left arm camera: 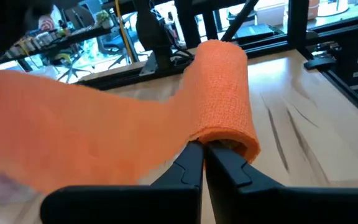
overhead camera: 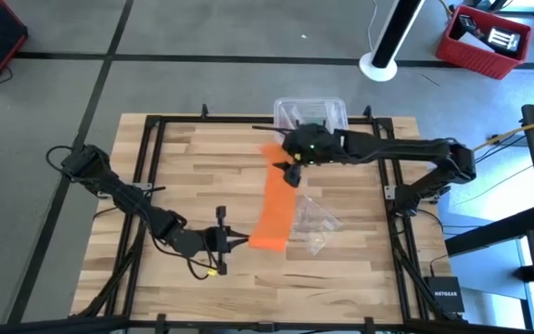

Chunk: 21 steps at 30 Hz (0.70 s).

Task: Roll bandage
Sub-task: Roll the orange bandage

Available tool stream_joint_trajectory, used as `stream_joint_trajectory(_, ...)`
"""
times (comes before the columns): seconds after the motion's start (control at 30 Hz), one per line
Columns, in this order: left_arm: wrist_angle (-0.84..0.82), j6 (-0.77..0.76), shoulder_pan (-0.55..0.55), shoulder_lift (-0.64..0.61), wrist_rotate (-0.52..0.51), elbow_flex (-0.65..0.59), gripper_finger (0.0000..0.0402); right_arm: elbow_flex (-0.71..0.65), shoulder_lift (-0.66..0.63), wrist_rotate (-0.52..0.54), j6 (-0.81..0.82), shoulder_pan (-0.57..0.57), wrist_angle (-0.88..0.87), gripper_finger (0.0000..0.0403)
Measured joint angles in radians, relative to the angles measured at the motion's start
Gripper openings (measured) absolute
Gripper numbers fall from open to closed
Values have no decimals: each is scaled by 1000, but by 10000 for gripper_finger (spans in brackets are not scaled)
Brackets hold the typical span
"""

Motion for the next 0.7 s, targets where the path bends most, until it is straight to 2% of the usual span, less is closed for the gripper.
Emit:
stream_joint_trajectory(0.2,-13,-36,44,0,2,1,0,129,-40,-32,-14,1,-346,306)
stream_joint_trajectory(0.37,4,-66,90,0,126,1,0,132,-39,-42,-18,0,-220,316)
stream_joint_trajectory(0.5,1,-115,102,0,208,1,0,132,-22,-137,7,0,-271,317)
stream_joint_trajectory(0.63,-48,-172,98,-1,221,1,0,149,-22,-247,72,0,-536,317)
stream_joint_trajectory(0.7,-49,-176,101,-1,221,1,0,160,-23,-250,66,2,-650,317)
